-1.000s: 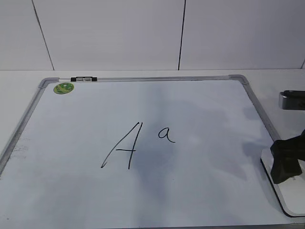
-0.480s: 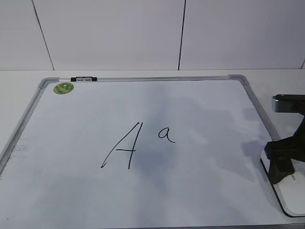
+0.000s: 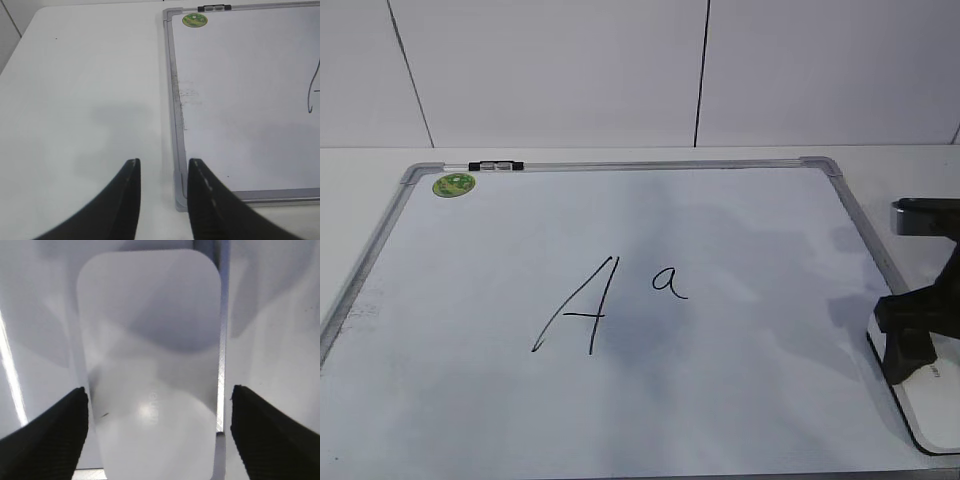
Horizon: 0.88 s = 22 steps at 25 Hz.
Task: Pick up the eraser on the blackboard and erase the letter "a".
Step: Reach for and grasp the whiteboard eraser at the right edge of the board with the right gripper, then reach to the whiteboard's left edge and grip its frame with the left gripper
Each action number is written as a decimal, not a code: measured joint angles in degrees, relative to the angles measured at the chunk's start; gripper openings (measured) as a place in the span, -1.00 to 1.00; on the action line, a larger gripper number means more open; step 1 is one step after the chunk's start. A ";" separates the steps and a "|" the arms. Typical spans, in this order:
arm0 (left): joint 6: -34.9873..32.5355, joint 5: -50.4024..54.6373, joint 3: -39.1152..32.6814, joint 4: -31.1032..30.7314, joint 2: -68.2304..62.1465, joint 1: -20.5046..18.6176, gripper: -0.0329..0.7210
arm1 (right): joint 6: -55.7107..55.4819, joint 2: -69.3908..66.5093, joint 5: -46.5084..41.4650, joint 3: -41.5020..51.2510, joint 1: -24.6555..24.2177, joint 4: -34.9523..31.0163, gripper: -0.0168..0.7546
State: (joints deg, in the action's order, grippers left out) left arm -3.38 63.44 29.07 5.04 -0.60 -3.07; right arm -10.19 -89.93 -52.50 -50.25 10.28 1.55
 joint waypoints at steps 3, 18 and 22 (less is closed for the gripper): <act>0.00 0.00 0.00 0.00 0.00 0.00 -0.26 | 0.00 0.00 0.67 0.00 0.00 0.02 0.80; 0.00 0.00 0.00 0.00 0.00 0.00 -0.26 | -0.47 -2.28 1.59 0.00 0.00 0.02 0.79; 0.00 0.00 0.00 0.00 0.00 0.00 -0.26 | -0.56 -2.28 2.09 0.00 0.00 0.02 0.75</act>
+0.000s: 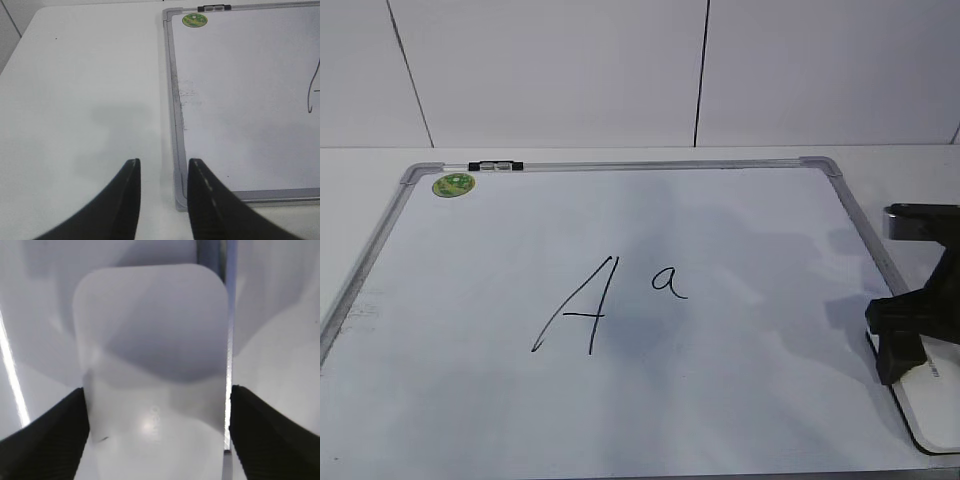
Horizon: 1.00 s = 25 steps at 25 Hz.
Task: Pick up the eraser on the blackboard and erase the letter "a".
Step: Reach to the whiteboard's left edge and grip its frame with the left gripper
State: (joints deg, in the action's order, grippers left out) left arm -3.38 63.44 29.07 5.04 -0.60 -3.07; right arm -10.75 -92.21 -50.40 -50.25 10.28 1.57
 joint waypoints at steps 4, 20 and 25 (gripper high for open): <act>0.00 0.00 0.00 0.00 0.00 0.00 -0.26 | -0.06 0.00 0.12 -0.03 0.00 0.00 0.62; 0.00 0.00 0.00 0.00 0.00 0.00 -0.26 | -0.06 -0.33 0.12 -0.25 0.03 0.00 0.40; 0.00 0.00 0.00 0.00 0.00 0.00 -0.26 | -0.14 -0.57 -2.22 -1.31 0.03 -0.61 0.40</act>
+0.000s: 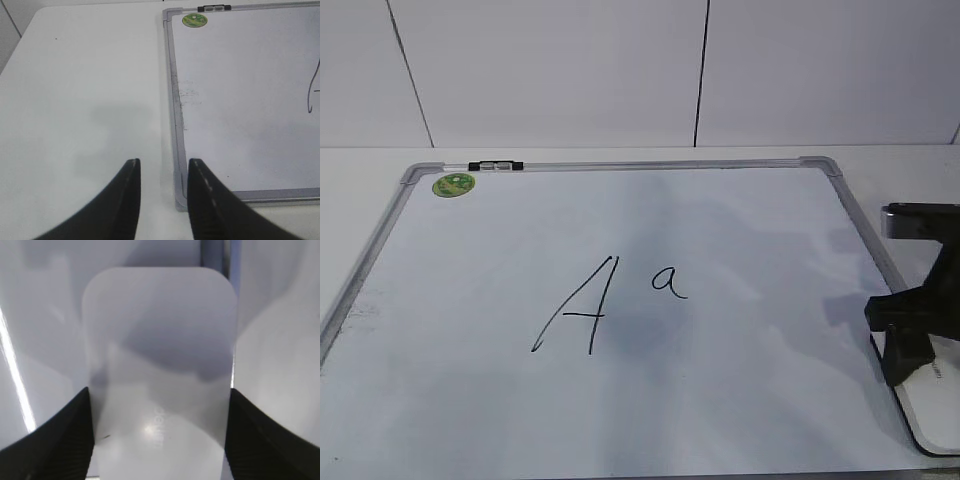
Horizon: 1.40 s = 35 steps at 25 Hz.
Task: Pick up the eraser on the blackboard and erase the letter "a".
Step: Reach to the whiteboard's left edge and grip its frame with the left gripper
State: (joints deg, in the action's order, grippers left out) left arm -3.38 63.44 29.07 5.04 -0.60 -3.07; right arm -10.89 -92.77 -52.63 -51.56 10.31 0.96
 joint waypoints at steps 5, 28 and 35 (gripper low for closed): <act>0.00 0.00 0.00 0.00 0.00 0.00 -0.26 | 0.00 0.73 -5.36 -4.03 0.00 0.00 0.40; 0.00 0.00 0.00 -0.03 0.00 0.00 -0.26 | 1.73 -8.42 -17.33 -32.71 14.01 0.66 0.40; 0.00 0.00 0.00 -0.03 0.00 0.00 -0.26 | 1.97 -12.52 -17.33 -34.59 15.50 0.55 0.40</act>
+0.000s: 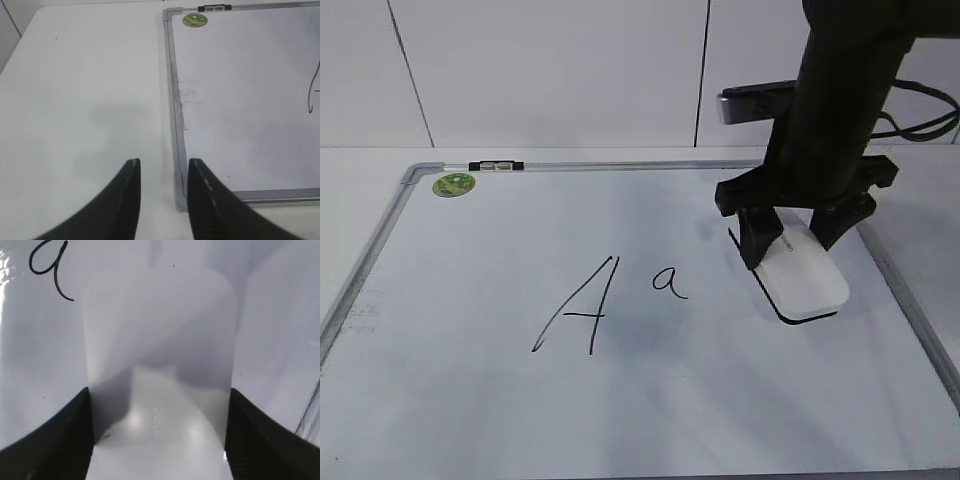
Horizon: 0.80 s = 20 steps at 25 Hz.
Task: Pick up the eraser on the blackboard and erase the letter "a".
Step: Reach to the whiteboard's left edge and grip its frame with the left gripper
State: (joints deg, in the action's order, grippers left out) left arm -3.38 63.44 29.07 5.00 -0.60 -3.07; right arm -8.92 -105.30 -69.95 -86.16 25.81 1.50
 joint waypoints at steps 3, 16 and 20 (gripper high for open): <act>0.00 0.00 0.00 0.00 0.00 0.00 -0.26 | 0.00 -0.54 0.00 0.02 0.00 0.00 0.40; 0.00 -0.23 4.29 -0.09 -8.07 0.00 -0.26 | 0.21 -0.62 0.00 0.02 0.00 0.00 0.40; 0.00 -1.27 9.60 -0.83 -19.55 0.00 -0.26 | 0.21 -0.62 0.00 0.02 0.00 0.00 0.40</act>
State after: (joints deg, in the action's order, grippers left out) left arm -3.38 62.17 38.67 4.17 -20.15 -3.07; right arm -8.71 -105.92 -69.95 -86.14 25.81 1.50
